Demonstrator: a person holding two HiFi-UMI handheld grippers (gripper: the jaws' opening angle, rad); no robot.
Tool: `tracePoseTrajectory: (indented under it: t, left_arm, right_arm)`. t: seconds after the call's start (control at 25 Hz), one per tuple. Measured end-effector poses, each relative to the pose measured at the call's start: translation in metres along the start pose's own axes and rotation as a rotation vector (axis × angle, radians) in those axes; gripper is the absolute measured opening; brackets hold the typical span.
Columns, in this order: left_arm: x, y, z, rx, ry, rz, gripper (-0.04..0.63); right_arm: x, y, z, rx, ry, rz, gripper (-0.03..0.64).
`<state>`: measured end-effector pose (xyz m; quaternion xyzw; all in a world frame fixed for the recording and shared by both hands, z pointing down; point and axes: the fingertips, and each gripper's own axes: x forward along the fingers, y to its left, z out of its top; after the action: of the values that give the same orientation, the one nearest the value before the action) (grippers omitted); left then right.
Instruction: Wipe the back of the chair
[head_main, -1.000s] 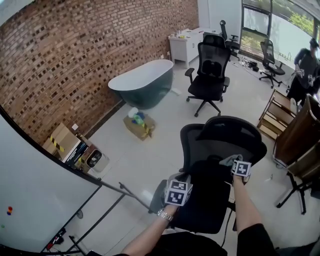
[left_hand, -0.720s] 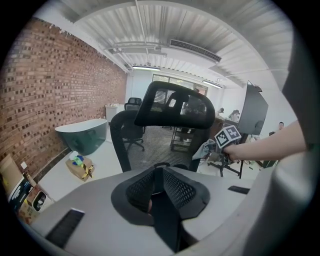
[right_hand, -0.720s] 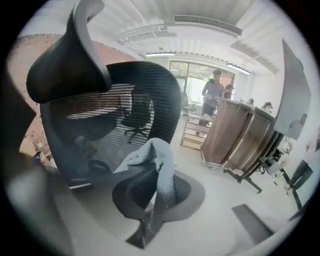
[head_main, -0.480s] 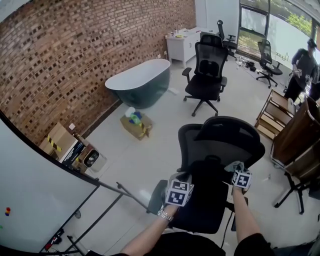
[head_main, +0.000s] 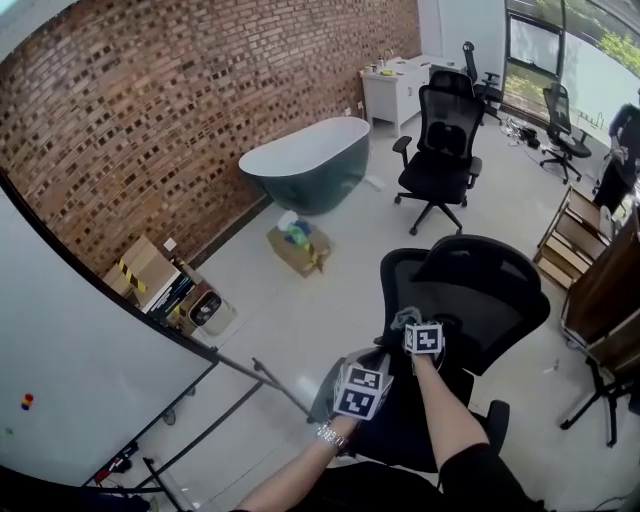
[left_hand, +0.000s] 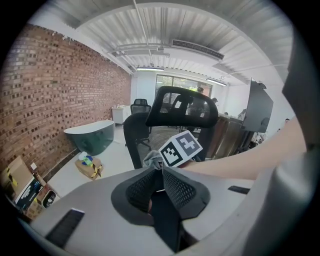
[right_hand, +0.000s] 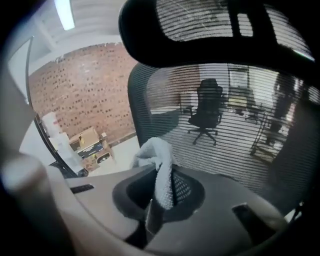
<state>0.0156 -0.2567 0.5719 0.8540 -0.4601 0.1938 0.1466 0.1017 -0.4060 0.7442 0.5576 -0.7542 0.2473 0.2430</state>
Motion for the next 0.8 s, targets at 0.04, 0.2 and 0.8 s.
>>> tracePoseTrajectory:
  t: [0.04,0.2,0.8]
  left_arm:
    - [-0.004,0.004,-0.002,-0.001,0.002,0.011,0.057]
    - [-0.009,0.015,-0.007,-0.006,0.007,0.047,0.057]
    - [0.015,-0.019,0.000,-0.018,-0.011,-0.043,0.057]
  right_arm:
    - [0.008,-0.004,-0.007,-0.004,0.034,-0.008,0.013]
    - [0.007,-0.033,-0.037,0.010,0.179,-0.029,0.014]
    - [-0.173,-0.312,-0.118,0.147,0.142,-0.517,0.013]
